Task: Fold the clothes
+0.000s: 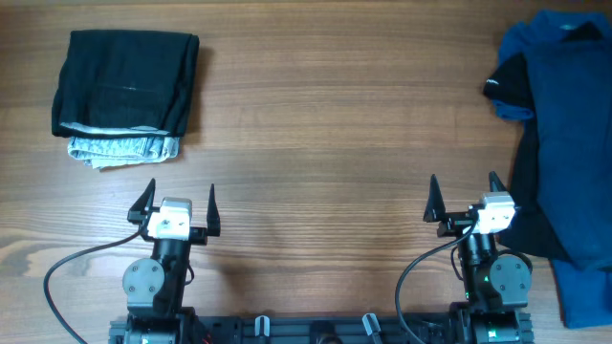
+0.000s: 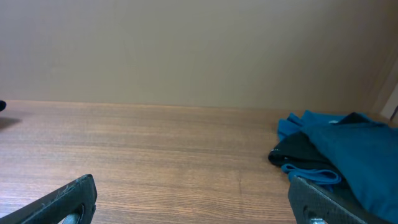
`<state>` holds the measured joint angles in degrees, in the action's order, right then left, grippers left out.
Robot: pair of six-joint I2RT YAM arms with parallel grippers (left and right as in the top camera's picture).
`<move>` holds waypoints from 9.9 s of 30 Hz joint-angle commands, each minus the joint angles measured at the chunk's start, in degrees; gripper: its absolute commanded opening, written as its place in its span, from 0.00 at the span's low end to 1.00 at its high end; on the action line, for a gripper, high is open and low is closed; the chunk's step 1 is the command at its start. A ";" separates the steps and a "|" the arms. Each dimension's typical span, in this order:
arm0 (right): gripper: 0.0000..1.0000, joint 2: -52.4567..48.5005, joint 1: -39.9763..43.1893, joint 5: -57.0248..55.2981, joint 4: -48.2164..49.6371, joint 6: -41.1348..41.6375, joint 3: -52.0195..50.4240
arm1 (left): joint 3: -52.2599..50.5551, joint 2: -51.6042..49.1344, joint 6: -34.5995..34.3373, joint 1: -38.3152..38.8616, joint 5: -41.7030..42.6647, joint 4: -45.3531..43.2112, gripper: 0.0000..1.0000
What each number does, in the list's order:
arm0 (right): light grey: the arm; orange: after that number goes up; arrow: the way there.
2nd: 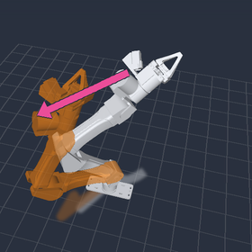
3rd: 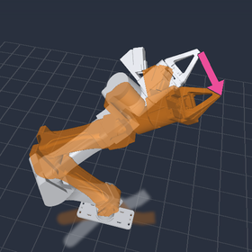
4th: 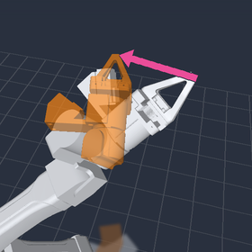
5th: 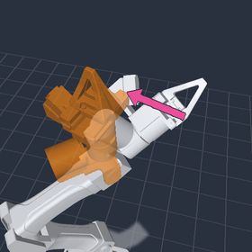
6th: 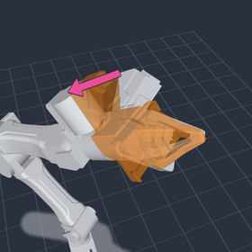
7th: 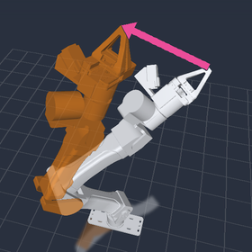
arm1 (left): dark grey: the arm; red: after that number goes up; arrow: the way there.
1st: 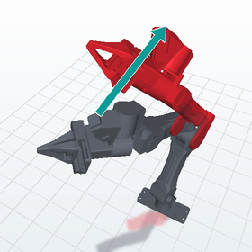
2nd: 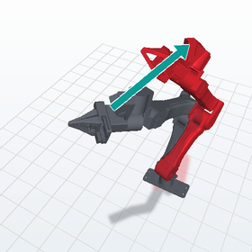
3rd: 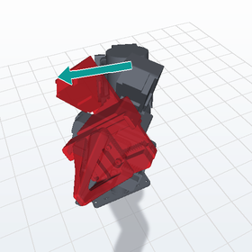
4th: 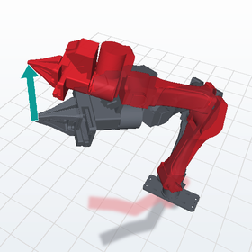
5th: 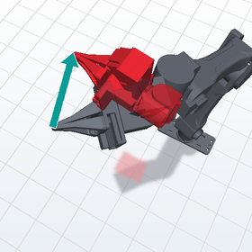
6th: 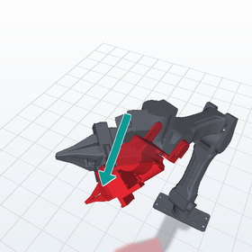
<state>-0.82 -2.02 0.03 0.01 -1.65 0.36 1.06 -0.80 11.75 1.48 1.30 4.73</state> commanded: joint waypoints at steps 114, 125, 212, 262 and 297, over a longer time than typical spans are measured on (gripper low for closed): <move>0.51 -137.55 20.90 -27.61 -19.52 -7.37 105.11 | -0.52 0.42 0.72 -0.22 -0.76 -0.17 1.00; 0.04 -134.51 20.94 -24.02 -20.20 -7.39 105.15 | -0.52 0.42 0.72 -0.22 -0.76 -0.17 1.00; 0.31 -117.98 6.71 13.64 -31.76 9.20 81.77 | 55.56 -90.95 -11.76 5.73 31.17 0.44 0.64; 0.04 -126.64 4.59 7.02 -33.70 7.65 93.02 | 127.21 -142.16 -10.75 5.44 12.35 38.25 0.04; 0.04 -128.52 4.72 0.33 -39.01 16.61 83.52 | 124.50 -148.41 -14.01 11.76 7.56 49.20 0.04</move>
<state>-122.58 2.66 3.88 -43.48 15.38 86.11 126.26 -144.88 -1.67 13.13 10.35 55.44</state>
